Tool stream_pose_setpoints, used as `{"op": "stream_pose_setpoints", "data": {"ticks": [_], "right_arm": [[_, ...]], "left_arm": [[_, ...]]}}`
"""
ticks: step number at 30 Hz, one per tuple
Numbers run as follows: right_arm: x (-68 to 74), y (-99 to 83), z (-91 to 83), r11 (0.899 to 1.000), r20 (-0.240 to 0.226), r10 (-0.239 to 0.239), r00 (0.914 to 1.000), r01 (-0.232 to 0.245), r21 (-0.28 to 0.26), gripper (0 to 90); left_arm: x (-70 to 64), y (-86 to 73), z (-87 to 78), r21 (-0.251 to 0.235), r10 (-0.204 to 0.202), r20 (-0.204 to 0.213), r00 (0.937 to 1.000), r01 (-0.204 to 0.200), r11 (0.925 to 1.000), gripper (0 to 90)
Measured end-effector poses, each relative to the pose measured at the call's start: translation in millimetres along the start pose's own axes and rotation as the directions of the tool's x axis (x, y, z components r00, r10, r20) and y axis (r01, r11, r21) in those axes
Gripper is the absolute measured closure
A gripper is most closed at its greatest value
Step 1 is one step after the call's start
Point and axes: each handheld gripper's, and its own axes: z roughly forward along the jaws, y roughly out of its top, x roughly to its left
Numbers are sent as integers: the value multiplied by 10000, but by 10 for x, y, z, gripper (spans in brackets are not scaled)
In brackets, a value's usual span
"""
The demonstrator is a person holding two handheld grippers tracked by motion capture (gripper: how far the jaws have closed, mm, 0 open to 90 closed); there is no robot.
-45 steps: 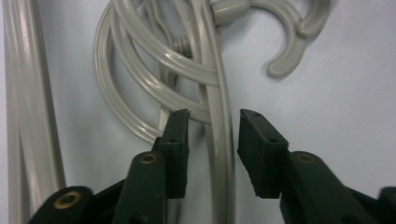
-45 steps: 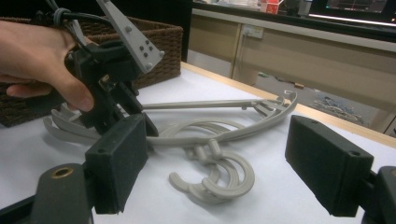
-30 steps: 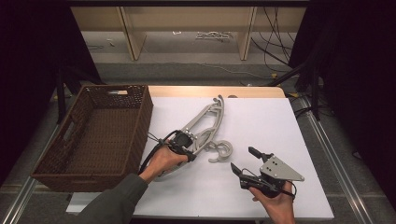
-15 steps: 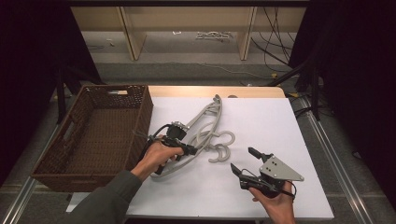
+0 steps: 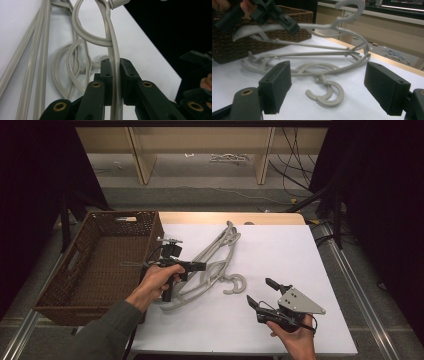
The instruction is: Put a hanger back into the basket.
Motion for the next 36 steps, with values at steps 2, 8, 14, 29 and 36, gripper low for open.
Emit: {"op": "stream_pose_setpoints", "data": {"ticks": [2,8,14,29,36], "right_arm": [[-1,-1,2,10000,8,19,10000,-19,27,228],[-19,-3,1,9999,89,-106,9999,107,-99,228],[-1,-7,12,9999,-73,124,9999,-124,-10,229],[-9,-10,11,9999,80,108,9999,-108,42,228],[-10,-19,37,9999,-43,123,9999,-123,-4,229]], "left_arm": [[-40,23,-87,-312,-101,185,9998,107,9995,816],[-123,118,-326,-869,-139,602,9981,191,9960,815],[-298,280,-819,-1732,428,587,9974,-321,9844,816],[-108,268,-1662,-2656,760,-62,9971,-749,9612,816],[131,62,-2059,-2815,810,-275,9963,-855,9557,816]]}}
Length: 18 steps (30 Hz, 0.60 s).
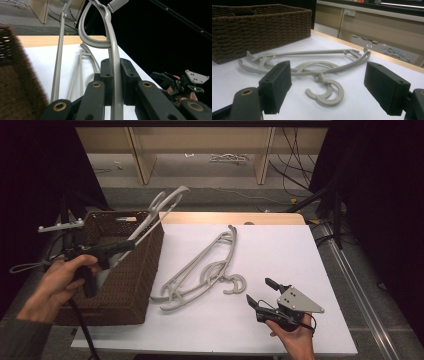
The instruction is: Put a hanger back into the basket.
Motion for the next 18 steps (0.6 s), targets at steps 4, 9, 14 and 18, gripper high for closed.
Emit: {"op": "stream_pose_setpoints", "data": {"ticks": [4,9,14,18], "right_arm": [[5,-2,0,9998,38,21,10000,-21,186,229],[-2,-9,22,9999,41,-144,9999,144,77,229],[-1,-14,26,9998,127,-140,9998,139,113,232],[6,-22,28,9995,11,75,10000,-75,292,232]], "left_arm": [[122,-40,-174,-133,-62,103,9999,63,9999,816],[293,-137,-440,-189,-63,-62,10000,62,9998,816],[479,-241,-663,-259,-212,-448,9988,200,9995,816],[615,-322,-759,-60,-195,-736,9971,191,9998,816]]}}
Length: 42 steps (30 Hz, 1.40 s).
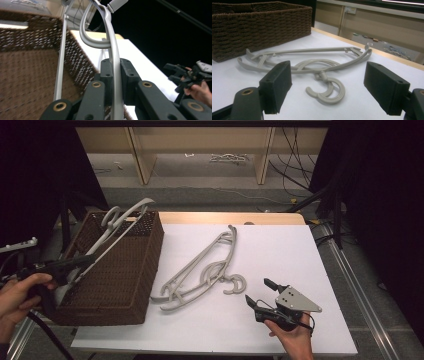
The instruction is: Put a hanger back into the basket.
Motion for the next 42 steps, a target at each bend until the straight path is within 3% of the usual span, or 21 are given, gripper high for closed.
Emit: {"op": "stream_pose_setpoints", "data": {"ticks": [4,5,11,13,16,17,18,19,22,24,25,28,30,31,34,37,38,39,40,41,42], "right_arm": [[-7,2,4,9998,49,-170,9998,170,-110,232],[4,1,0,10000,-2,-1,10000,1,40,232],[-9,-2,18,9998,81,-191,9998,192,-85,233],[5,-3,16,10000,-5,-45,10000,45,55,233],[1,-3,26,9998,-1,-199,9998,199,-22,233],[0,-4,31,9998,-44,-198,9998,198,-9,233],[13,-5,28,9999,-98,-47,9999,49,145,233],[5,-6,37,9998,-28,-189,9998,189,17,233],[7,-7,40,9998,-4,-178,9998,178,5,233],[1,-6,33,9998,-38,-204,9998,204,60,233],[10,-6,26,9999,-124,-46,9999,48,148,233],[2,-6,37,9998,-38,-187,9998,187,4,233],[9,-7,40,9999,-55,-162,9999,162,18,233],[8,-7,48,9998,-96,-218,9997,218,22,233],[11,-6,48,9997,-149,-185,9997,188,145,232],[9,-8,51,9997,-159,-204,9997,207,165,232],[9,-8,51,9997,-159,-204,9997,207,165,232],[9,-8,52,9997,-166,-207,9996,210,149,233],[9,-8,52,9997,-166,-207,9996,210,149,233],[9,-9,52,9997,-167,-205,9997,207,148,233],[7,-9,55,9997,-217,-205,9996,208,144,232]], "left_arm": [[78,-41,6,435,155,-177,9997,-147,9989,816],[109,-56,24,635,170,-245,9996,-154,9979,816],[209,-82,89,1165,40,-713,9975,43,9932,816],[273,-56,157,1529,168,-992,9949,-14,9882,815],[325,-1,261,2147,388,-1117,9930,-141,9766,815],[325,-1,261,2147,388,-1117,9930,-141,9766,814],[356,30,346,2450,519,-1299,9902,-187,9693,814],[378,42,384,2620,577,-1395,9885,-194,9649,813],[424,49,463,2767,477,-1451,9883,-58,9610,813],[437,60,481,3111,507,-1439,9883,-35,9504,813],[443,61,466,3276,773,-1660,9831,-190,9446,809],[472,51,439,3249,774,-1953,9777,-100,9457,794],[513,46,424,3488,961,-2180,9712,-144,9371,787],[526,47,424,3725,1162,-2204,9685,-265,9277,784],[557,36,431,4135,1544,-2365,9593,-445,9094,780],[597,15,418,4331,1597,-2560,9534,-346,9007,774],[613,0,419,4302,1595,-2612,9520,-332,9021,774],[641,-14,397,4497,1854,-2949,9374,-351,8925,776],[641,-14,397,4497,1854,-2949,9374,-351,8925,776],[664,-25,388,4593,1866,-3139,9309,-231,8880,776],[693,-40,383,4534,1798,-3275,9276,-127,8912,776]]}}
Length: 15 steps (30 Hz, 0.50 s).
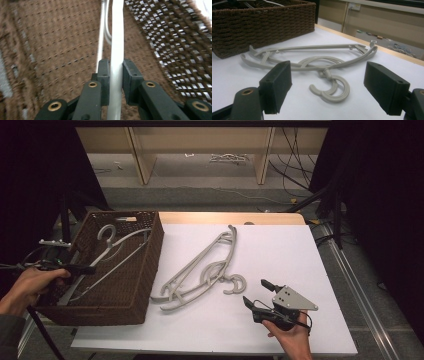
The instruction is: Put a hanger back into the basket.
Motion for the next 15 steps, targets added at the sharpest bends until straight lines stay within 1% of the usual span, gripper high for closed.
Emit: {"op": "stream_pose_setpoints", "data": {"ticks": [1,2,3,4,5,6,8,9,11,12,13,15], "right_arm": [[1,0,1,10000,0,-18,10000,18,1,232],[1,0,1,10000,0,-18,10000,18,1,232],[1,-3,8,10000,-20,-20,10000,19,-28,232],[1,-3,8,10000,-20,-20,10000,19,-28,232],[14,-6,15,9998,-108,172,9998,-172,-67,233],[15,-2,1,9997,-75,163,9998,-162,163,232],[16,-2,1,9997,-77,154,9999,-153,165,232],[15,-1,0,9997,-63,146,9999,-145,183,232],[18,-7,16,9998,-137,212,9997,-212,-43,232],[17,-7,16,9998,-125,199,9997,-200,-46,232],[4,-5,14,9999,-12,-12,10000,12,-113,232],[8,-1,4,10000,-15,12,10000,-12,47,233]], "left_arm": [[46,-27,19,10,-143,-70,9999,143,9999,774],[46,-27,19,10,-143,-70,9999,143,9999,775],[81,-53,42,144,-187,-202,9996,190,9997,775],[81,-53,42,144,-187,-202,9996,190,9997,775],[99,-63,62,169,-297,-254,9992,301,9994,775],[104,-60,62,143,-286,-282,9992,290,9995,776],[111,-62,70,102,-276,-335,9991,280,9996,777],[113,-57,69,260,-286,-364,9989,295,9992,776],[123,-60,84,382,-230,-506,9985,249,9990,777],[132,-63,94,434,-244,-507,9984,266,9987,777],[139,-64,98,436,-279,-472,9985,299,9986,778],[144,-64,101,413,-314,-501,9983,334,9986,780]]}}
